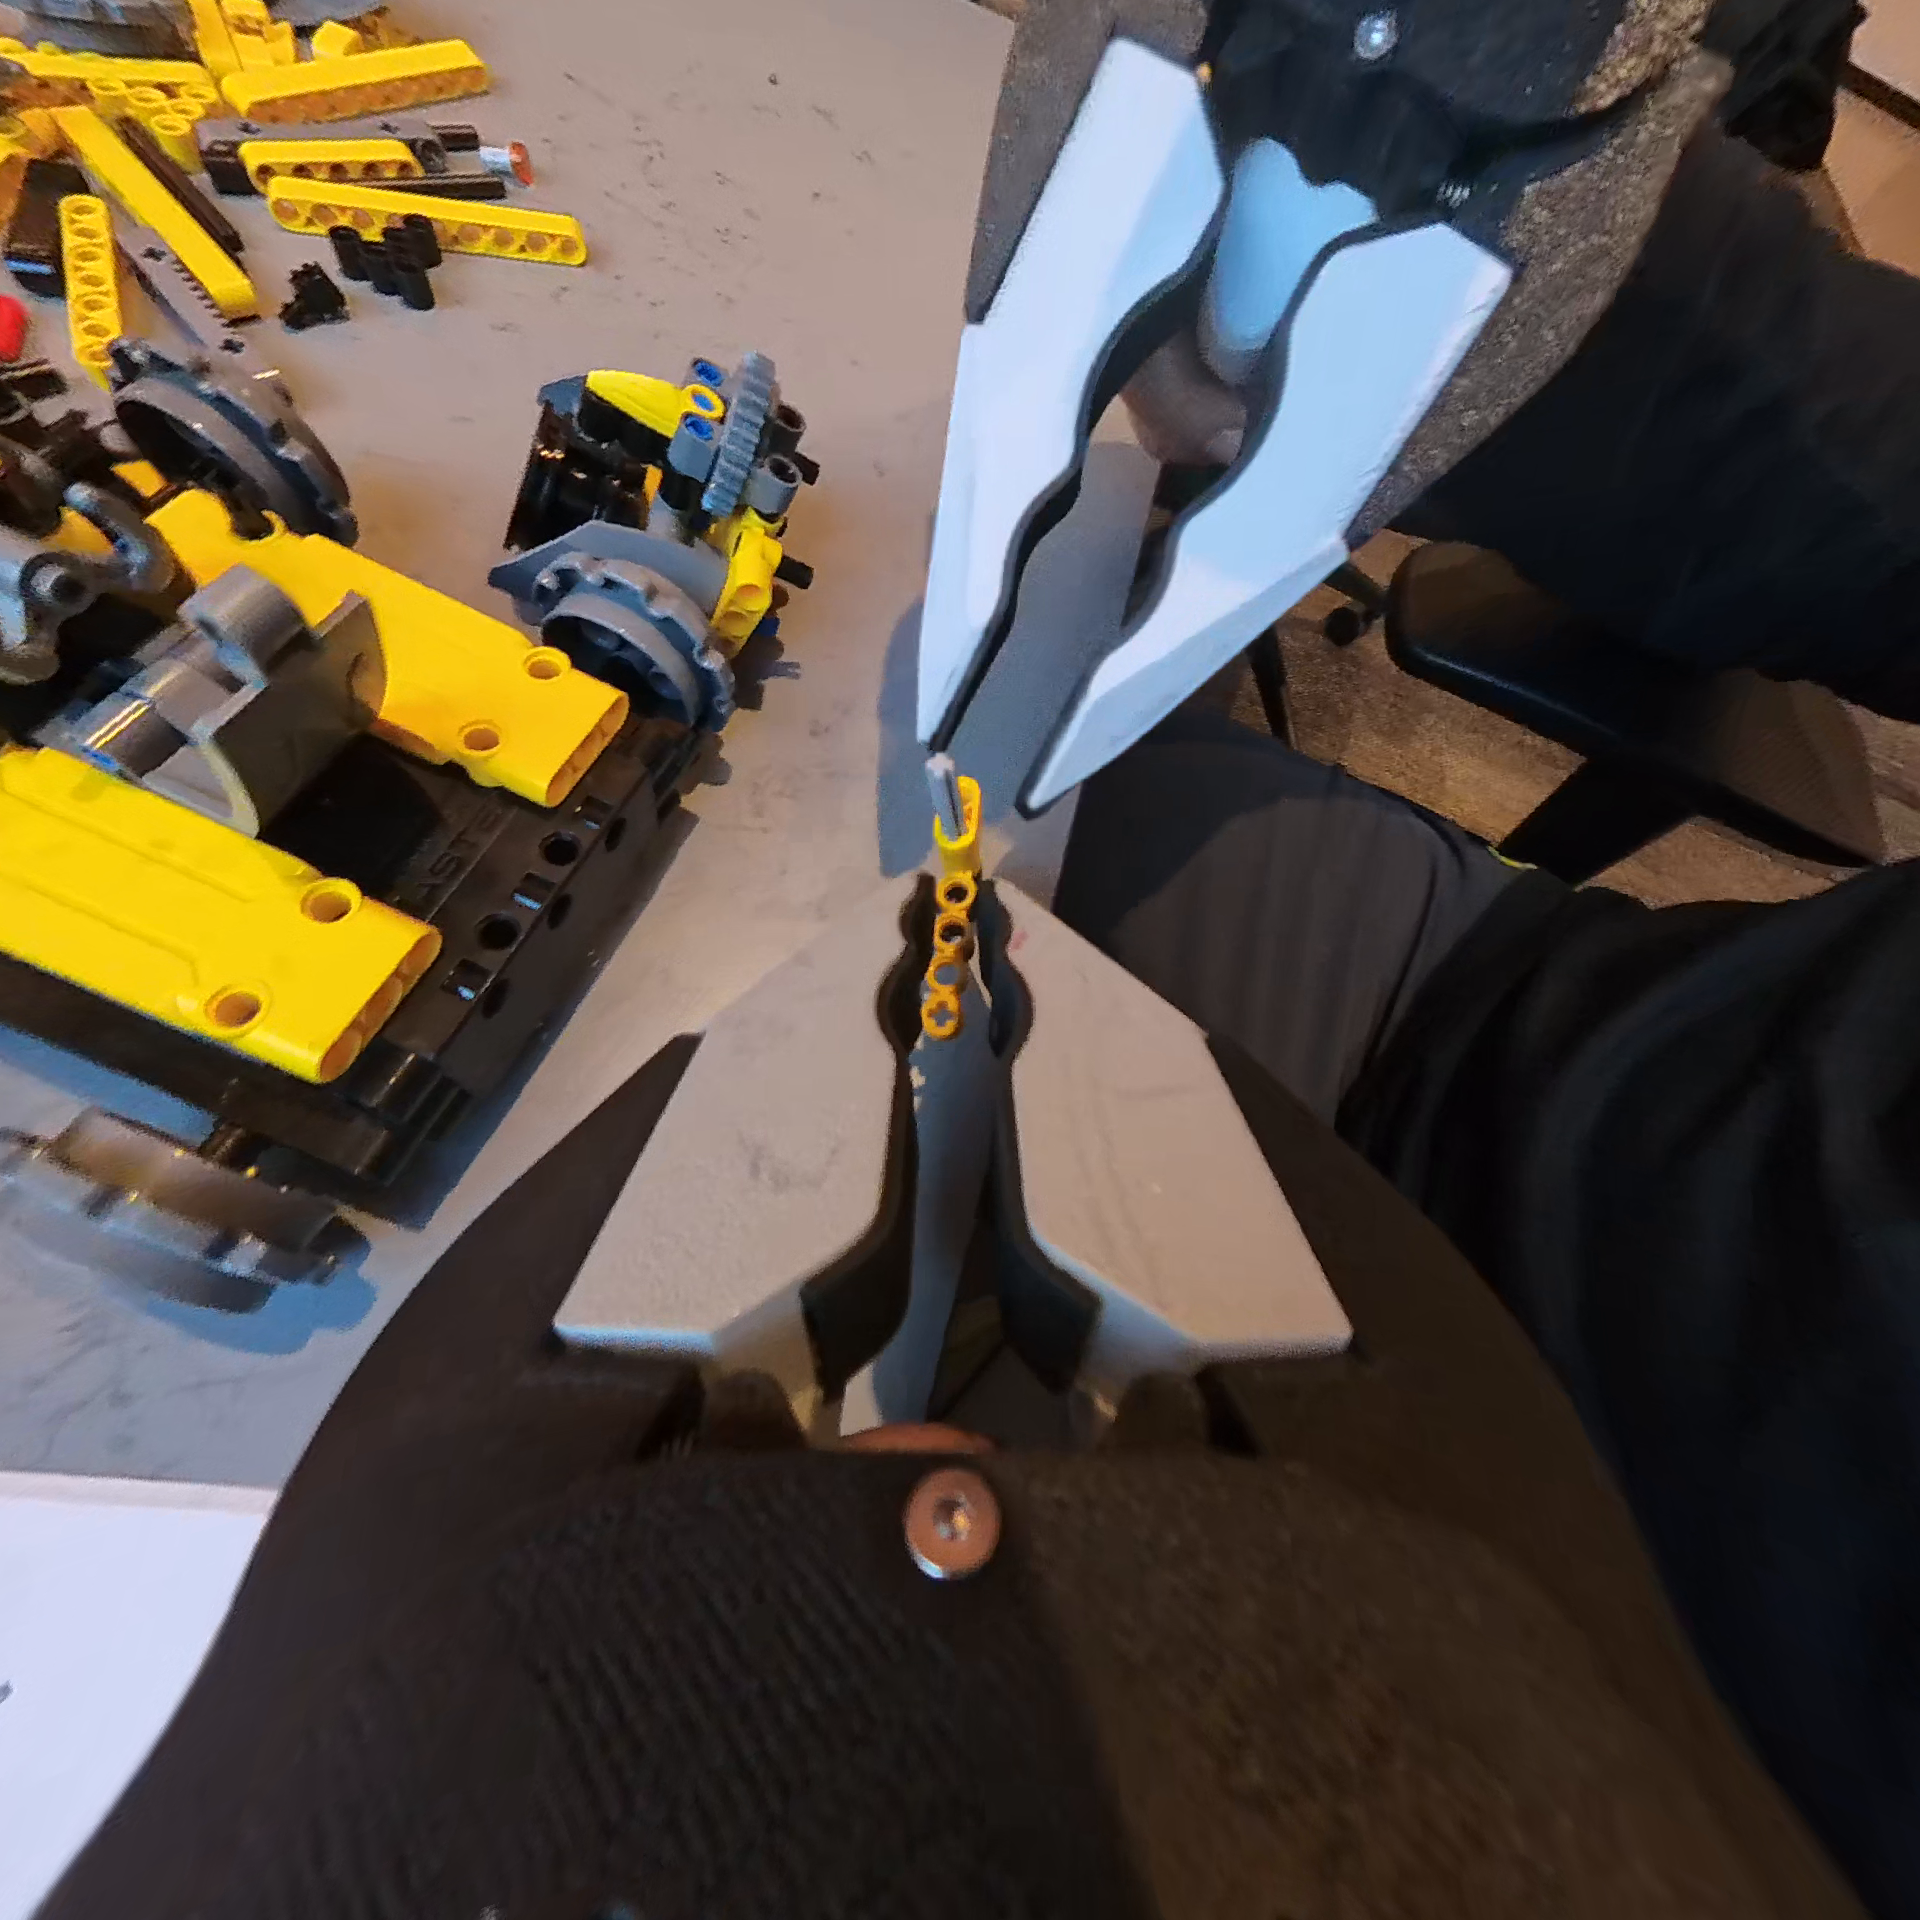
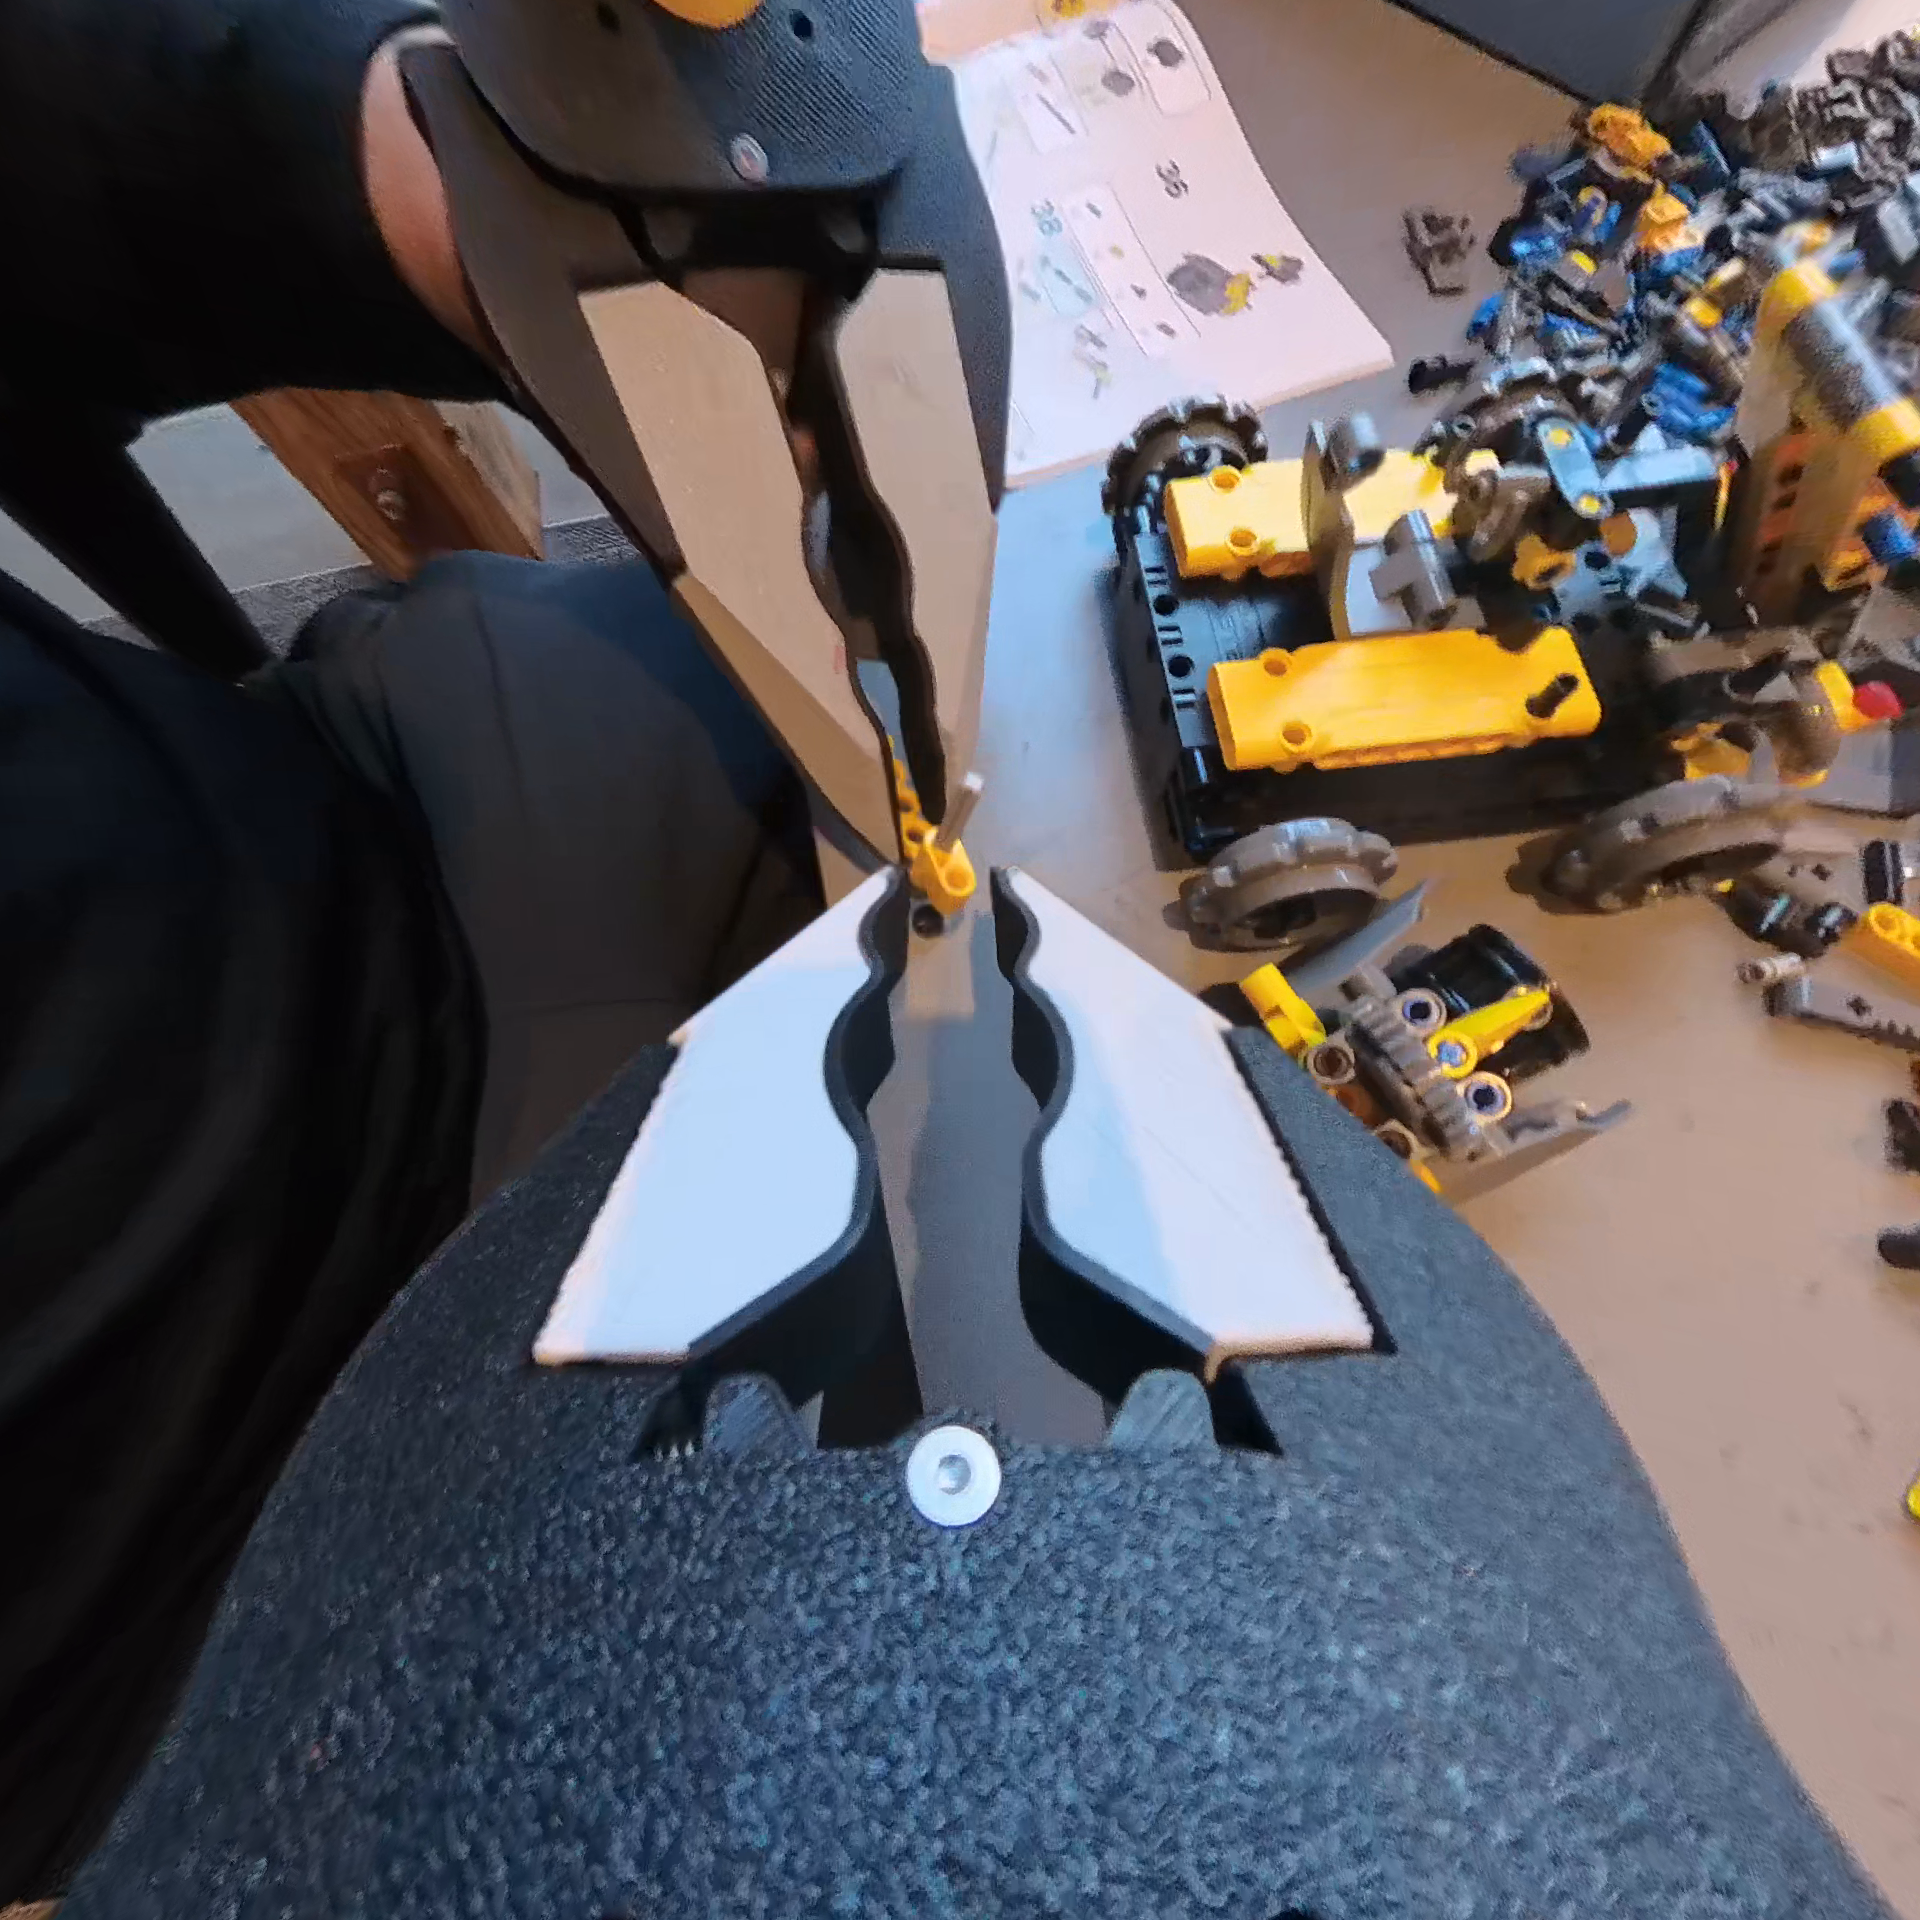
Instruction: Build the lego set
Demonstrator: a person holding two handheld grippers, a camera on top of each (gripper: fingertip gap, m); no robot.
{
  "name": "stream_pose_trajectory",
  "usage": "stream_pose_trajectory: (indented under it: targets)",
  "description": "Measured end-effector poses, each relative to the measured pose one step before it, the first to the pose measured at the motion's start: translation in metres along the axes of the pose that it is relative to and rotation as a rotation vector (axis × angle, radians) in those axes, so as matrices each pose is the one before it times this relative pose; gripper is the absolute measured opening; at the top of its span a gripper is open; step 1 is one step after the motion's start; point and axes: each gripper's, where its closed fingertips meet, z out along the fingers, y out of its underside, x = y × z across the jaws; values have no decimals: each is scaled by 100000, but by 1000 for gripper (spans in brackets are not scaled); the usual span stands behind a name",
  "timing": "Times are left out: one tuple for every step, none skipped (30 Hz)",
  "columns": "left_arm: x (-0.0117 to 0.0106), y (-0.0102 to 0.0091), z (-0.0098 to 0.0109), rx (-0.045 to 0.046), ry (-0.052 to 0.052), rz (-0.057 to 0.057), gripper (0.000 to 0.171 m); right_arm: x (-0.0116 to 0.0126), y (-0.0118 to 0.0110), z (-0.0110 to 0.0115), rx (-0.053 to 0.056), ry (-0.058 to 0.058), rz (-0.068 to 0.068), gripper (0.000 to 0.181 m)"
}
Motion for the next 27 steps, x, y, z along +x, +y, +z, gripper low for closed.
stream_pose_trajectory:
  targets:
    - [195,-46,126,-308,1047,978,6,-94,-189,-33,13,-1008,-1328,15]
    - [239,-87,105,-47,1159,1450,6,25,11,14,-1025,-503,-974,15]
    - [248,-104,66,135,1083,1690,6,-9,96,30,-1453,-699,-938,15]
    - [51,-59,44,-161,-179,1657,6,-193,122,51,-1378,-1619,-1011,12]
    - [-6,-14,32,-310,-245,1068,6,-147,87,55,-1171,-1125,-760,10]
    - [5,-37,14,-155,31,386,6,-53,49,76,-945,-455,-636,10]
    - [-32,-37,14,61,55,-18,6,-43,-46,60,-409,-353,-777,9]
    - [-82,-24,-1,-59,-187,-231,6,42,-69,55,-87,-86,-744,8]
    - [-115,21,-9,-263,-302,-171,6,64,-15,62,-532,-238,-626,8]
    - [-89,28,-25,-155,-290,-161,6,79,-18,46,-487,-435,-628,8]
    - [-126,-2,-65,-42,-570,-22,6,87,-49,50,-319,-408,-479,8]
    - [-149,-22,-112,4,-904,439,6,98,-100,56,-86,-393,-86,7]
    - [-125,-15,-135,-90,-890,534,6,58,-116,69,-36,-638,3,7]
    - [-87,45,-109,-310,-608,293,7,13,-41,84,-316,-800,-269,7]
    - [-95,49,-52,-207,-741,305,7,58,19,111,-555,-445,-364,7]
    - [-114,78,-12,-144,-795,601,7,62,23,94,-417,-334,-117,7]
    - [-27,93,22,-338,-200,242,7,4,31,86,-249,-615,219,7]
    - [8,68,26,-461,206,-71,7,-11,63,64,-222,-536,358,7]
    - [-6,27,-3,-172,89,52,7,56,61,29,-114,56,143,7]
    - [1,-17,-38,163,164,5,8,21,91,3,-168,155,100,7]
    - [11,-29,-55,354,350,-182,7,1,95,-25,-222,-3,248,7]
    - [-9,-37,-50,344,314,-332,6,-11,50,-49,152,35,247,7]
    - [2,-25,-39,264,362,-331,6,-35,0,-42,366,-98,220,7]
    - [6,-12,-8,78,252,-291,6,-31,31,-31,176,-40,99,7]
    - [-41,11,28,-154,-95,-183,5,17,4,2,123,246,-72,7]
    - [-24,53,48,-380,-236,10,5,-4,11,25,108,130,-179,7]
    - [15,57,51,-497,-91,280,5,-32,49,64,-164,-113,-205,7]
